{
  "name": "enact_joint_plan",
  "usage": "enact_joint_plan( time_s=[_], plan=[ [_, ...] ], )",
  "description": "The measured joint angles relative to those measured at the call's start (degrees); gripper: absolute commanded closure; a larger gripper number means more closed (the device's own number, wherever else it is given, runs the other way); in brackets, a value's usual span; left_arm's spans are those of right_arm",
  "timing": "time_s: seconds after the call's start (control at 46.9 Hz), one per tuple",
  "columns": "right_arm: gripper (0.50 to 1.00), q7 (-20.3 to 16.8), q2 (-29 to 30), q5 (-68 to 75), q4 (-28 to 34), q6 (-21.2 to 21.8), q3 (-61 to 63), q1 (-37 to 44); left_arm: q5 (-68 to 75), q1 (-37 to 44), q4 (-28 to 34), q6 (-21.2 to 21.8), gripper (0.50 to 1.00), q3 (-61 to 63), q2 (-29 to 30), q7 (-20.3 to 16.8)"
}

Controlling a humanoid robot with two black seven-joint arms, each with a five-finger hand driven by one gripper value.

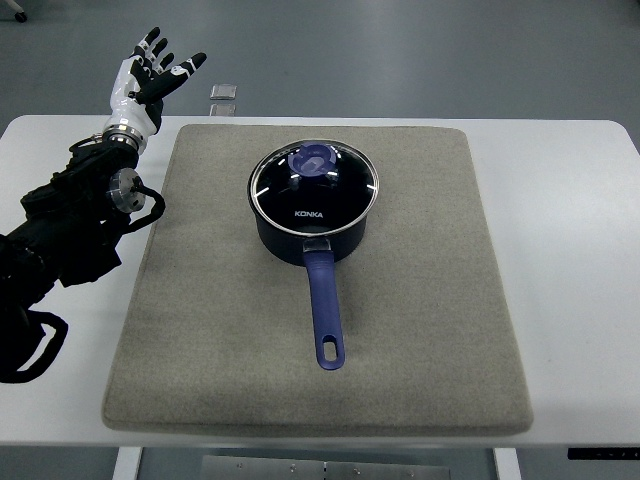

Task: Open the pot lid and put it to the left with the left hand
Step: 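Raise the left hand from its rest pose beside the table, then swing the left hand over the pot toward the blue lid knob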

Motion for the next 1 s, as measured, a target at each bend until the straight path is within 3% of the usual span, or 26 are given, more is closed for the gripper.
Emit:
enact_joint_plan(
  time_s=[0.235, 0.427, 0.64, 0.768, 0.875, 1.003],
  plan=[
    [0.583, 0.0, 0.0, 0.0, -0.04, 0.0, 0.0, 0.0, 7.8, -5.96, -0.03, -3.14, 0.514, 5.41, 0.95, 0.43],
    [0.583, 0.0, 0.0, 0.0, -0.03, 0.0, 0.0, 0.0, 29.19, -10.31, 0.0, -4.79, 0.512, 17.27, 1.82, -0.24],
    [0.583, 0.0, 0.0, 0.0, -0.04, -0.02, 0.0, 0.0, 42.76, -15.12, -1.12, -5.31, 0.514, 19.24, 2.78, -0.56],
    [0.583, 0.0, 0.0, 0.0, -0.04, -0.02, 0.0, 0.0, 47.57, -19.35, -5.53, -8.02, 0.516, 19.62, 5.4, -1.4],
    [0.583, 0.01, 0.0, 0.0, -0.02, -0.02, 0.0, 0.0, 53.2, -23.36, -12.5, -11.76, 0.516, 22.28, 9.31, -4.86],
    [0.583, 0.01, 0.0, 0.0, -0.06, -0.02, 0.0, 0.0, 62.95, -27.61, -21.03, -12.35, 0.521, 25.76, 12.9, -7.29]
  ],
)
